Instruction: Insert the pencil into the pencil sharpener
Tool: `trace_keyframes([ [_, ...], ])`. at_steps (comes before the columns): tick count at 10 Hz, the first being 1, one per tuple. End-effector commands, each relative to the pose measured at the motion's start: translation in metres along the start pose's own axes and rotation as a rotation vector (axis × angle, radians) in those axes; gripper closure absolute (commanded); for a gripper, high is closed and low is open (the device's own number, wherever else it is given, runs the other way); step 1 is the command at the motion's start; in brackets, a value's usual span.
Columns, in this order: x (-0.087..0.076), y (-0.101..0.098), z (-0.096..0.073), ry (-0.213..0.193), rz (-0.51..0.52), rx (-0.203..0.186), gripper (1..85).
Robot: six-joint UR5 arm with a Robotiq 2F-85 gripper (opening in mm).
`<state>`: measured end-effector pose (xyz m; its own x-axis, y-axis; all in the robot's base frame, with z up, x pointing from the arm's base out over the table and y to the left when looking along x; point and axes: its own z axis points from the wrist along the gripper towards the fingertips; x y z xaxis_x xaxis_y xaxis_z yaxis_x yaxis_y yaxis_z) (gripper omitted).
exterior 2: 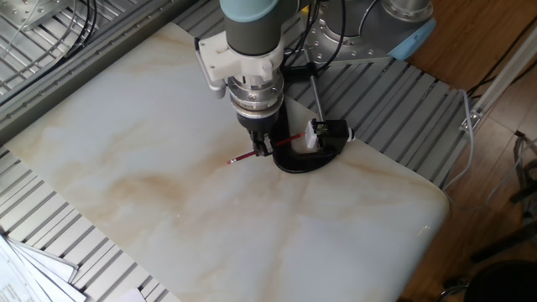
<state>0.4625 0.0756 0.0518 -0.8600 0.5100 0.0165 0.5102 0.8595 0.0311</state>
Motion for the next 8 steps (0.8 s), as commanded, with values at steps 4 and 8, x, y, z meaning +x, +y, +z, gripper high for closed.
trace_keyframes([
  [4,0.0014,0.0069,0.0004,0.0,0.008,-0.007,84.3],
  [8,0.0032,0.008,-0.0018,0.007,0.007,0.001,84.3],
])
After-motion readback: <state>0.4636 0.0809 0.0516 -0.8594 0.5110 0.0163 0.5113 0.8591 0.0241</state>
